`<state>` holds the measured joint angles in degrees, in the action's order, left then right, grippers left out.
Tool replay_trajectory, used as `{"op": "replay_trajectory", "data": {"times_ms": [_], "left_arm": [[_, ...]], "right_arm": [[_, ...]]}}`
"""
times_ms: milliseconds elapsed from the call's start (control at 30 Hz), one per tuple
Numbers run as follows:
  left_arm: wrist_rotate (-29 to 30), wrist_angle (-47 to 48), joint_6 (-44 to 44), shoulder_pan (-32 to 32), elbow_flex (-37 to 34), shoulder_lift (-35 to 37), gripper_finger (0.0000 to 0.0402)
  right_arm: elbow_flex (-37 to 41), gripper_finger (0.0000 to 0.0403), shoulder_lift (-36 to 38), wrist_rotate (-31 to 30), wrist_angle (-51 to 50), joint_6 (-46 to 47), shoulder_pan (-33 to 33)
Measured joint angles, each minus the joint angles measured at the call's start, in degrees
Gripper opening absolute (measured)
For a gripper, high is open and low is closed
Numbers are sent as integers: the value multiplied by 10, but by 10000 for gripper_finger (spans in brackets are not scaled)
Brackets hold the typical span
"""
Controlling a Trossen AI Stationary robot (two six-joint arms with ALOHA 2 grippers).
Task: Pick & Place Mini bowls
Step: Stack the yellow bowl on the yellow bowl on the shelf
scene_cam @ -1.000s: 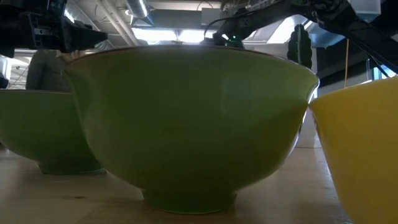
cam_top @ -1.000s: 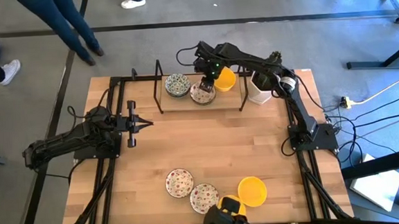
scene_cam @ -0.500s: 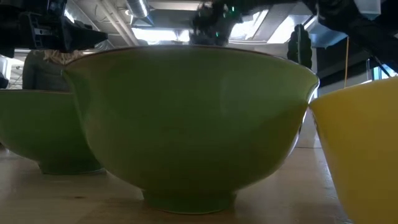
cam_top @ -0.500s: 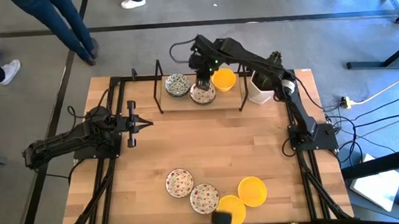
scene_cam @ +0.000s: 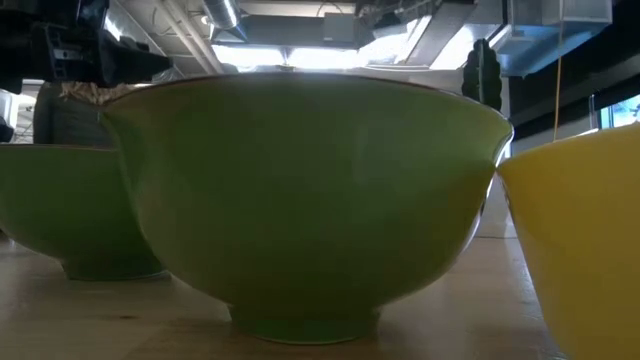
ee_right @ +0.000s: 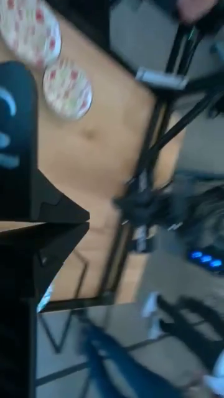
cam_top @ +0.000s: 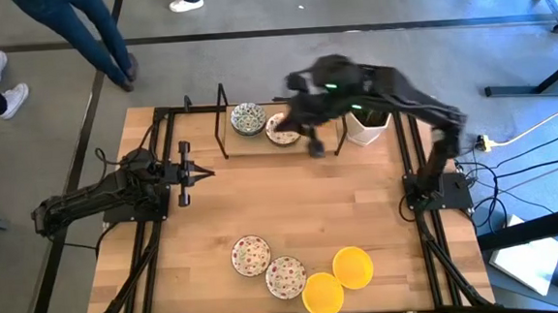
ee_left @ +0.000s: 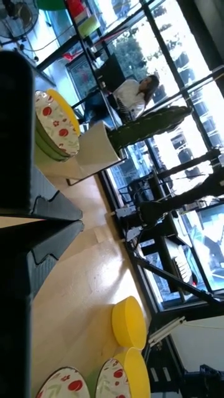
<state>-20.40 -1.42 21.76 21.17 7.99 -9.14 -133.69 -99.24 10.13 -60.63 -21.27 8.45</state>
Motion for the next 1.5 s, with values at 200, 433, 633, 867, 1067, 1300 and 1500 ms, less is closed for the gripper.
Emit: {"op": "replay_trajectory", "data": {"times_ms": [200, 433, 633, 867, 1067, 1300, 1500], "left_arm": [[0, -1, -1, 0, 0, 0, 6], [0, -6, -42, -1, 0, 0, 6], [0, -30, -42, -1, 0, 0, 6], [0, -28, -36, -1, 0, 0, 6], [0, -27, -36, -1, 0, 0, 6], [5, -27, -35, -1, 0, 0, 6], [50, -27, -35, -1, 0, 0, 6]], "right_arm": [[0, 2, 104, -83, -8, 64, -77], [1, 2, 184, -193, -97, 138, -177], [112, 3, 261, -303, -77, 181, -260], [366, 3, 418, -324, 73, 175, -290], [615, 4, 564, -281, 248, 135, -290], [868, 4, 725, -192, 461, 89, -290], [1026, 4, 788, -77, 595, 101, -290]]}}
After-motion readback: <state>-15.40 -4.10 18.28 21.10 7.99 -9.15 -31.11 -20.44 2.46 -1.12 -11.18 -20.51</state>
